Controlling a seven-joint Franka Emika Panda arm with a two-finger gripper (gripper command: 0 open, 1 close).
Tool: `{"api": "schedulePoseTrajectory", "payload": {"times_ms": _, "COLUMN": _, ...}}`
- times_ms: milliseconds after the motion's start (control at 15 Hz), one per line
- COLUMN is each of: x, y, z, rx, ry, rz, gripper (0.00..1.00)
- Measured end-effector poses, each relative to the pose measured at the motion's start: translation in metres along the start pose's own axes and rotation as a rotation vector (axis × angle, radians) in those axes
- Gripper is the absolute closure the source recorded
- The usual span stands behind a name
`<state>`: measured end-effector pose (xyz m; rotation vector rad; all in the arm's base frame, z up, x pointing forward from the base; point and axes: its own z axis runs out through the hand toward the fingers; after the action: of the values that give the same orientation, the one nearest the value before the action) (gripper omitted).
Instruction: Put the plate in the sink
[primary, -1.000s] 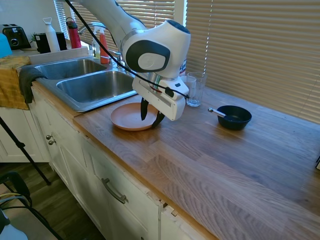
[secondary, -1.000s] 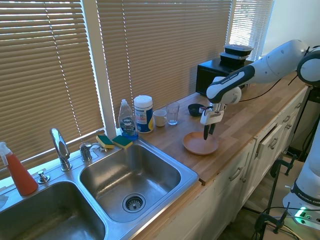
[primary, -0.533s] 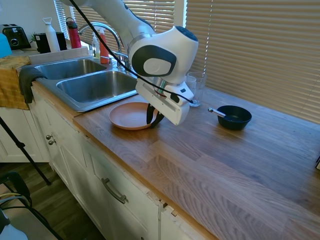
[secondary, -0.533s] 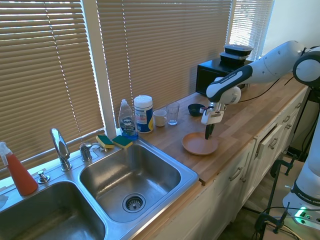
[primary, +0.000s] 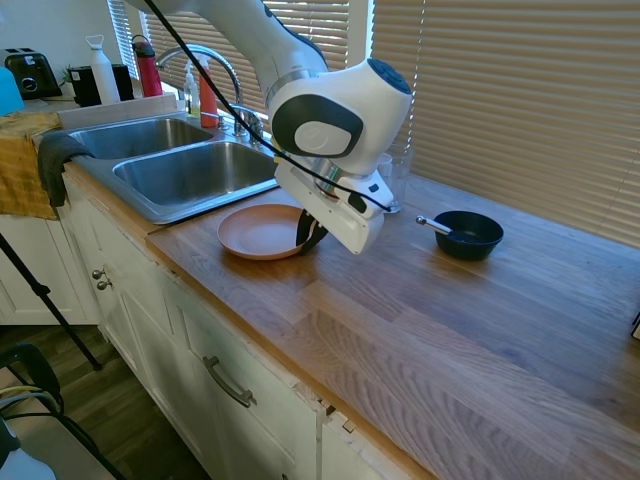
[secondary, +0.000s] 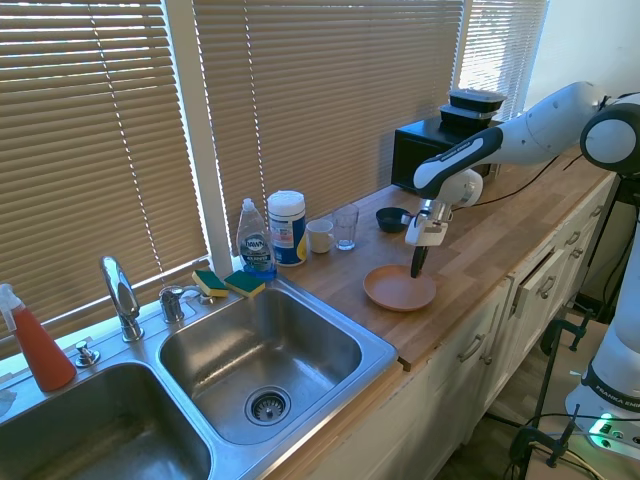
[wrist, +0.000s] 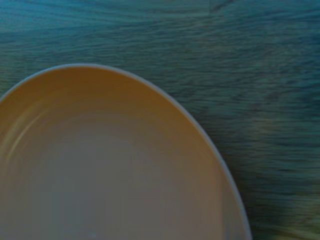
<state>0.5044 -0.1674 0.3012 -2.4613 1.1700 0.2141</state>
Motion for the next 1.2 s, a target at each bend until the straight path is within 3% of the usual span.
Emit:
{"api": "schedulePoseTrajectory", "payload": {"times_ms": 333, "x": -0.009, "y": -0.01, "z": -0.008, "rx": 0.018, "ry": -0.012, "rz": -0.016, "gripper": 1.0}}
{"api": "schedulePoseTrajectory", "payload": {"times_ms": 533, "x": -0.031, "y": -0.038, "z": -0.021, "rx": 0.03, "ry": -0.001, "rz": -0.046, "gripper": 1.0}}
{"api": "schedulePoseTrajectory", "payload": {"times_ms": 867, "x": -0.096, "y": -0.112, "z": -0.041, "rx": 0.022, "ry": 0.035, "rz": -0.072, "gripper": 1.0}}
{"api": "schedulePoseTrajectory", "payload": {"times_ms": 1200, "x": -0.162, "y": -0.207, "z": -0.014, "rx": -0.022, "ry": 0.076, "rz": -0.095, "gripper": 1.0}}
